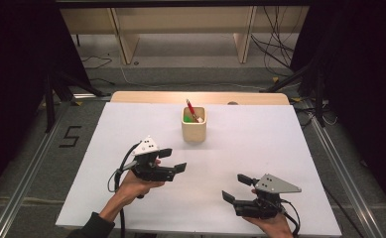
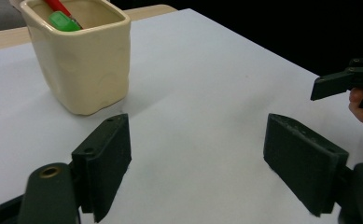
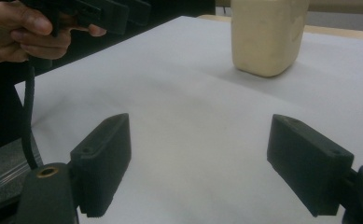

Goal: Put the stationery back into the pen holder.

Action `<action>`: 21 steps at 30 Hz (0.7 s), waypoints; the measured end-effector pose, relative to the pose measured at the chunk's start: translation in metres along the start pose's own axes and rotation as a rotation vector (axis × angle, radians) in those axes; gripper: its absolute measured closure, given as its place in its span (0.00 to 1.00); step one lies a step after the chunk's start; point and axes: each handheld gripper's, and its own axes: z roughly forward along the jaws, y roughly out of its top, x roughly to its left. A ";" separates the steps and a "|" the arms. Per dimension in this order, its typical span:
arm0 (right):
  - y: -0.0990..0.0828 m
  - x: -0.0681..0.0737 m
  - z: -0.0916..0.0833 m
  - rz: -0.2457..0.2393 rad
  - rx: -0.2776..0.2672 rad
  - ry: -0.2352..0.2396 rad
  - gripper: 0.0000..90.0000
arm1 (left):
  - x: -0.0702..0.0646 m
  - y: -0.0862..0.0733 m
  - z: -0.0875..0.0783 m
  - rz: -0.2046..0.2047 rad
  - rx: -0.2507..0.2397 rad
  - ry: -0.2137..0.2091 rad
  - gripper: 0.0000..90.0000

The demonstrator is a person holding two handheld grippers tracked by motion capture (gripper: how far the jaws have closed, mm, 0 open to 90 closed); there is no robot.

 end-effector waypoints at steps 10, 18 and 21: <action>-0.001 -0.001 0.000 0.002 -0.005 -0.010 0.25 | -0.006 -0.021 -0.018 0.020 -0.019 -0.017 0.21; -0.002 -0.001 -0.001 -0.006 -0.009 -0.020 0.24 | -0.008 -0.040 -0.024 0.029 -0.012 -0.007 0.20; -0.002 -0.001 -0.001 -0.008 -0.006 -0.020 0.24 | -0.008 -0.044 -0.025 0.038 0.003 0.003 0.20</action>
